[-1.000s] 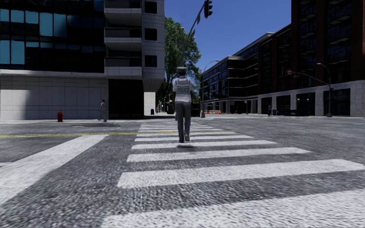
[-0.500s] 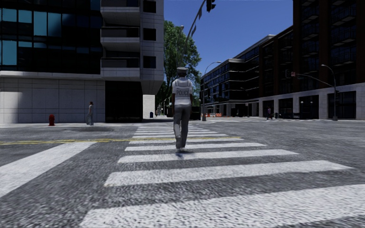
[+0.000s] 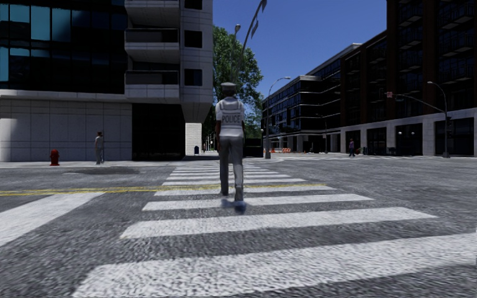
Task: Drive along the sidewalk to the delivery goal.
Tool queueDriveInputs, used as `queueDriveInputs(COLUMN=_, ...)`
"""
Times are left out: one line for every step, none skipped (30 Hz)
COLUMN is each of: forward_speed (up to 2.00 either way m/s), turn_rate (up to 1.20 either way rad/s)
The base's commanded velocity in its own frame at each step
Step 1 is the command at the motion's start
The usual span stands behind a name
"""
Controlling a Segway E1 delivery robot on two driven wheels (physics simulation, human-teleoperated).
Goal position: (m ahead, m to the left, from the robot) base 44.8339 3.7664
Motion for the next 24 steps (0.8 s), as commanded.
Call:
queueDriveInputs(forward_speed=1.71, turn_rate=0.0)
queueDriveInputs(forward_speed=1.71, turn_rate=0.0)
queueDriveInputs(forward_speed=1.71, turn_rate=0.0)
queueDriveInputs(forward_speed=1.71, turn_rate=0.0)
queueDriveInputs(forward_speed=1.71, turn_rate=0.0)
queueDriveInputs(forward_speed=1.71, turn_rate=0.0)
queueDriveInputs(forward_speed=1.71, turn_rate=0.0)
queueDriveInputs(forward_speed=1.71, turn_rate=0.0)
queueDriveInputs(forward_speed=1.71, turn_rate=0.0)
queueDriveInputs(forward_speed=1.71, turn_rate=-0.17)
queueDriveInputs(forward_speed=1.71, turn_rate=-0.23)
queueDriveInputs(forward_speed=1.71, turn_rate=-0.23)
queueDriveInputs(forward_speed=1.7, turn_rate=-0.25)
queueDriveInputs(forward_speed=1.7, turn_rate=-0.25)
queueDriveInputs(forward_speed=1.7, turn_rate=-0.25)
queueDriveInputs(forward_speed=1.67, turn_rate=-0.25)
queueDriveInputs(forward_speed=1.65, turn_rate=-0.25)
queueDriveInputs(forward_speed=1.65, turn_rate=-0.25)
queueDriveInputs(forward_speed=1.62, turn_rate=-0.26)
queueDriveInputs(forward_speed=1.57, turn_rate=-0.26)
queueDriveInputs(forward_speed=1.54, turn_rate=-0.25)
queueDriveInputs(forward_speed=1.54, turn_rate=-0.25)
queueDriveInputs(forward_speed=1.53, turn_rate=-0.03)
queueDriveInputs(forward_speed=1.53, turn_rate=0.0)
